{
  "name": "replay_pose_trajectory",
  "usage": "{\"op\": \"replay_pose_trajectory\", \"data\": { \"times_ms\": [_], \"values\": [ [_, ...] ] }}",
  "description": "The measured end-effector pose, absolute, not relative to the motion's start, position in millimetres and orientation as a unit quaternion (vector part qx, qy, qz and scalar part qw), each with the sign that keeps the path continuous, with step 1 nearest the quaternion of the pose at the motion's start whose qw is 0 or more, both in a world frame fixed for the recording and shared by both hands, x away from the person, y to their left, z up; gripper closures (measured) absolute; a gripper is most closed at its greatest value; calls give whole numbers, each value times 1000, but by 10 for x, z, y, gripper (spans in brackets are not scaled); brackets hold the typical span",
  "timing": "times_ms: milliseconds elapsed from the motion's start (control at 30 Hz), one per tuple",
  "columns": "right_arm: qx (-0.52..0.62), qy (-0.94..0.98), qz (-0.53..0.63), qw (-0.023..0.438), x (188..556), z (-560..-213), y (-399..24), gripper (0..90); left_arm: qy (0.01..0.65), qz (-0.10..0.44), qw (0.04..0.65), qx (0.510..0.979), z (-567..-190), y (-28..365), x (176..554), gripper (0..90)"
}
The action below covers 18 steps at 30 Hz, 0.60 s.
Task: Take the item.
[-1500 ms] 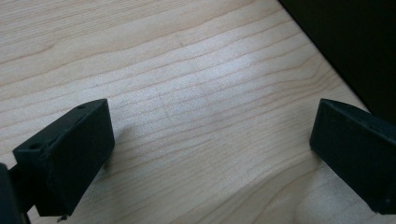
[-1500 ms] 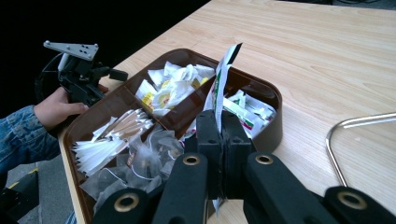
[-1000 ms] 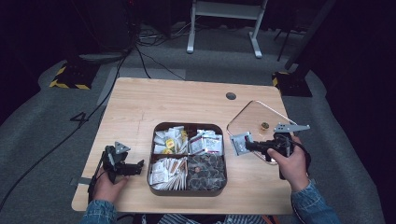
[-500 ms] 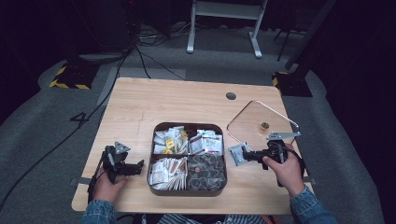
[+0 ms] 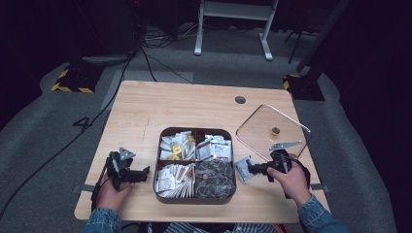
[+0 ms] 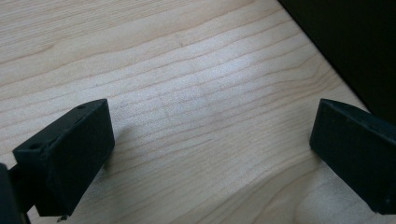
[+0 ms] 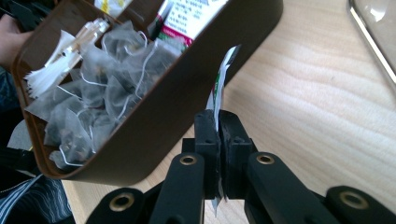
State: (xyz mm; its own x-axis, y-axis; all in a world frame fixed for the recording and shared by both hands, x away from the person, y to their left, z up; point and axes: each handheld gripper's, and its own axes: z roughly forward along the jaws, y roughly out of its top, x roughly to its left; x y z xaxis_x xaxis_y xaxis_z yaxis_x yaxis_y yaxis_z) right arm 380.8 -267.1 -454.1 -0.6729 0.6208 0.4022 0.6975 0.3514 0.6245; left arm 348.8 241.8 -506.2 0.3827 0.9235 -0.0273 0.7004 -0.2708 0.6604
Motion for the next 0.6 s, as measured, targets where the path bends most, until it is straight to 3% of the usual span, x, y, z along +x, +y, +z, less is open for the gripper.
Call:
{"op": "replay_pose_trajectory", "data": {
  "times_ms": [233, 600],
  "values": [
    [-408, -818, -401, 50, 3826, -4590, -2670, 824, 524, 186, 301, 775, -5062, 2418, 3488, 1],
    [-415, -814, -406, -12, 3823, -4650, -2749, 516, 520, 184, 302, 777, -5063, 2427, 3483, 3]
  ]
}}
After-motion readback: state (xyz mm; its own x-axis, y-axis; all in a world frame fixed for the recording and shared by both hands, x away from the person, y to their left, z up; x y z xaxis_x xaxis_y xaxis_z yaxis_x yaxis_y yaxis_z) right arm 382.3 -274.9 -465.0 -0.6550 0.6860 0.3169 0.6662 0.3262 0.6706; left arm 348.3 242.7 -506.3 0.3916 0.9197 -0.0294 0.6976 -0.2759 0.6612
